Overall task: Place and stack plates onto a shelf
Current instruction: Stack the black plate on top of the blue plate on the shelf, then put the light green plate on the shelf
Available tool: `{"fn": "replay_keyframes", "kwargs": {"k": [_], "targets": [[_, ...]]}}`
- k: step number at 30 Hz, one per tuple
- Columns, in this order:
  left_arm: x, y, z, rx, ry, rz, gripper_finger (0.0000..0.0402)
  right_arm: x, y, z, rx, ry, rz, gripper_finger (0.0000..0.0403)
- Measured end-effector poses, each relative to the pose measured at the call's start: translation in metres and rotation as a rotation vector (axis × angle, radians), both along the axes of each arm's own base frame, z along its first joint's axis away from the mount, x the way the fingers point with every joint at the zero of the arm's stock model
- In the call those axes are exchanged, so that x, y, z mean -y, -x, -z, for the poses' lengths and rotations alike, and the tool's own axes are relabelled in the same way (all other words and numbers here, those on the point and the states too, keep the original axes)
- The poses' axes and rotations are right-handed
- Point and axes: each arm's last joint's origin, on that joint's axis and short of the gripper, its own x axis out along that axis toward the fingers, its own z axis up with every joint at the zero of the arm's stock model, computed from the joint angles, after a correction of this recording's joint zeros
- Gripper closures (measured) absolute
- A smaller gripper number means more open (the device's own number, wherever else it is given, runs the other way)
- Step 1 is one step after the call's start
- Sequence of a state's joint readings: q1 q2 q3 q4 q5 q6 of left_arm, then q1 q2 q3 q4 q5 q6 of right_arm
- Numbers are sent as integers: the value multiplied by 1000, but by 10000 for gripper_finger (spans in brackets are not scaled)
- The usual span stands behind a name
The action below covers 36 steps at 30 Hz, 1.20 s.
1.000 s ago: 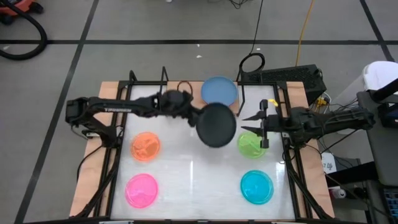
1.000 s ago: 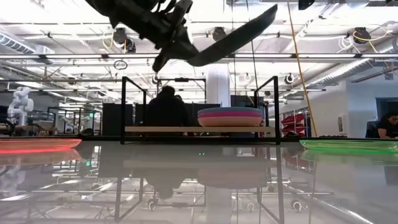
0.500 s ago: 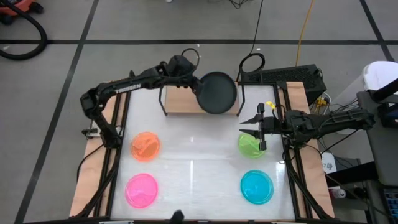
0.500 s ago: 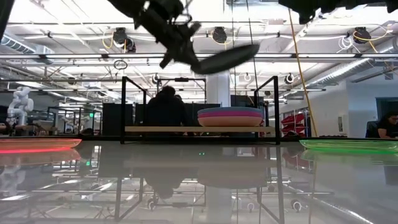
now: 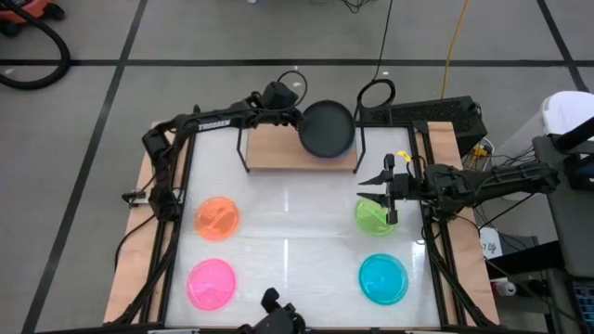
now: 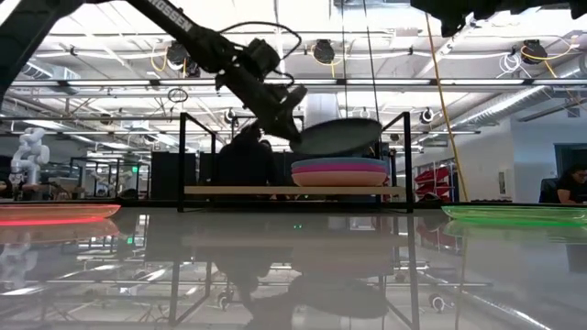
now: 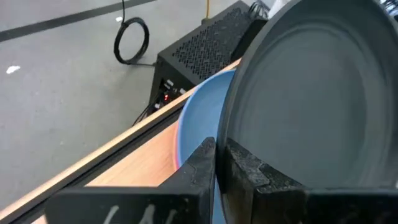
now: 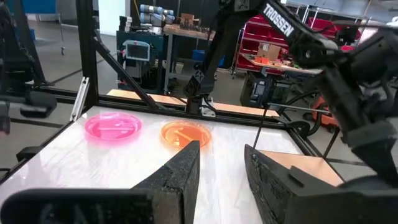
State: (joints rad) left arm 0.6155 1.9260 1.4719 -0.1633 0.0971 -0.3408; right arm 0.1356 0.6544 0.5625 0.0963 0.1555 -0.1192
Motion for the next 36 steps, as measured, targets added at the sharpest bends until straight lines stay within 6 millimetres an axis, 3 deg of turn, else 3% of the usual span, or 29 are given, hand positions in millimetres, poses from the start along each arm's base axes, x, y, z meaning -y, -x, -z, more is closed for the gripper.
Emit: {"fn": "replay_keyframes", "kwargs": {"k": [3,15,27,30,36], "targets": [[-2,-2,8,-15,-3,6,372,0,0,0,-1,0,0,291],[3,-5,7,-37,-44,52,366,0,0,0,-5,26,-2,291],[7,-8,6,-26,-35,54,249,0,0,1,-6,25,-1,291],[7,-2,-6,0,-34,52,240,0,0,1,-15,26,-2,291],[20,16,-58,103,-103,70,238,0,0,2,-20,28,-1,291]]}}
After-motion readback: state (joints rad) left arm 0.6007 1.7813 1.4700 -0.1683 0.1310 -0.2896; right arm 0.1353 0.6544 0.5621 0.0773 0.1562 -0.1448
